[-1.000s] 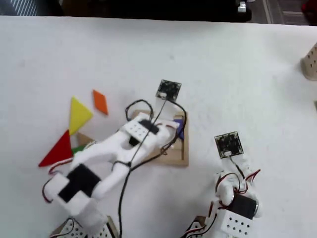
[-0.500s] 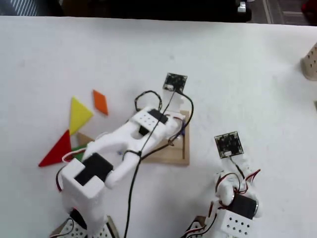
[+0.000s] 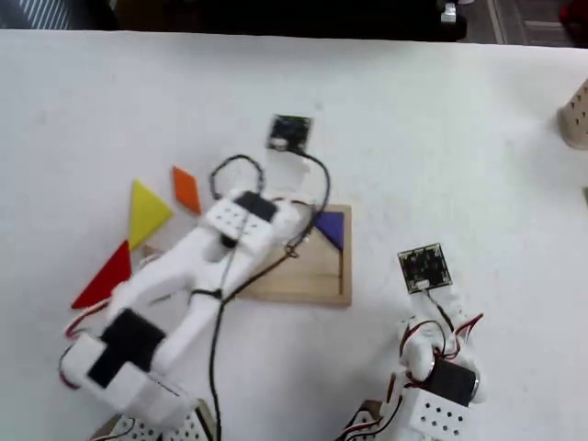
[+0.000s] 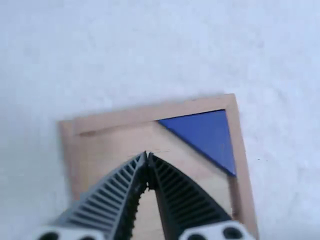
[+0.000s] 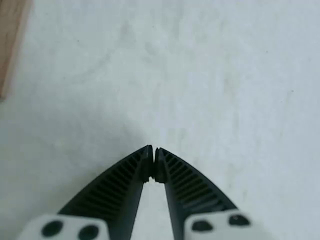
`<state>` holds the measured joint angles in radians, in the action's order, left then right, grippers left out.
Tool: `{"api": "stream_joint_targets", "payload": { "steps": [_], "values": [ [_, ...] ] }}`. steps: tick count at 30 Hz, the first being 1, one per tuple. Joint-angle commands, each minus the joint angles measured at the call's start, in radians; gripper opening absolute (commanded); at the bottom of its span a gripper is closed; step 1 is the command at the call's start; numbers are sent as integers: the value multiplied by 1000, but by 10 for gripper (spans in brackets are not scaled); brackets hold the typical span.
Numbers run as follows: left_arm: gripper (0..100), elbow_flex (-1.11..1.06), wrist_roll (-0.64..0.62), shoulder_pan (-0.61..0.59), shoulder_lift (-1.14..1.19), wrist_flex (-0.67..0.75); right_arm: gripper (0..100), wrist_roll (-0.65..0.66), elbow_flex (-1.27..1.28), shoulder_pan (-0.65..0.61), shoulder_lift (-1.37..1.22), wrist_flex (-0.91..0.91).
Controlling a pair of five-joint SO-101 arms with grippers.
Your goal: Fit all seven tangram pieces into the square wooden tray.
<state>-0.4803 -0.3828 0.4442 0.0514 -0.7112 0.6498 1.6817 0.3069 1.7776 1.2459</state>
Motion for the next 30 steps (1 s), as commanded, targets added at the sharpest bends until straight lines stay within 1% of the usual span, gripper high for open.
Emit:
{"api": "stream_joint_targets", "payload": {
  "steps": [1, 6, 9, 11, 16, 21, 30],
  "values": [
    [26, -130, 52, -177, -234, -11, 18, 9, 2, 5, 2, 7],
    [26, -279, 244, -420, -423, -12, 18, 9, 2, 2, 2, 7],
    [26, -385, 315, -515, -529, -5, 18, 3, 5, -2, 2, 7],
    [24, -446, 331, -553, -599, -3, 18, 0, 8, -2, 2, 7],
    [24, -589, 333, -595, -748, -3, 18, 6, 9, -2, 2, 13],
    [26, -672, 334, -636, -848, -3, 18, 5, 9, -1, 2, 16],
    [25, -735, 336, -639, -952, -5, 18, 5, 9, -1, 1, 16]
  ]
}}
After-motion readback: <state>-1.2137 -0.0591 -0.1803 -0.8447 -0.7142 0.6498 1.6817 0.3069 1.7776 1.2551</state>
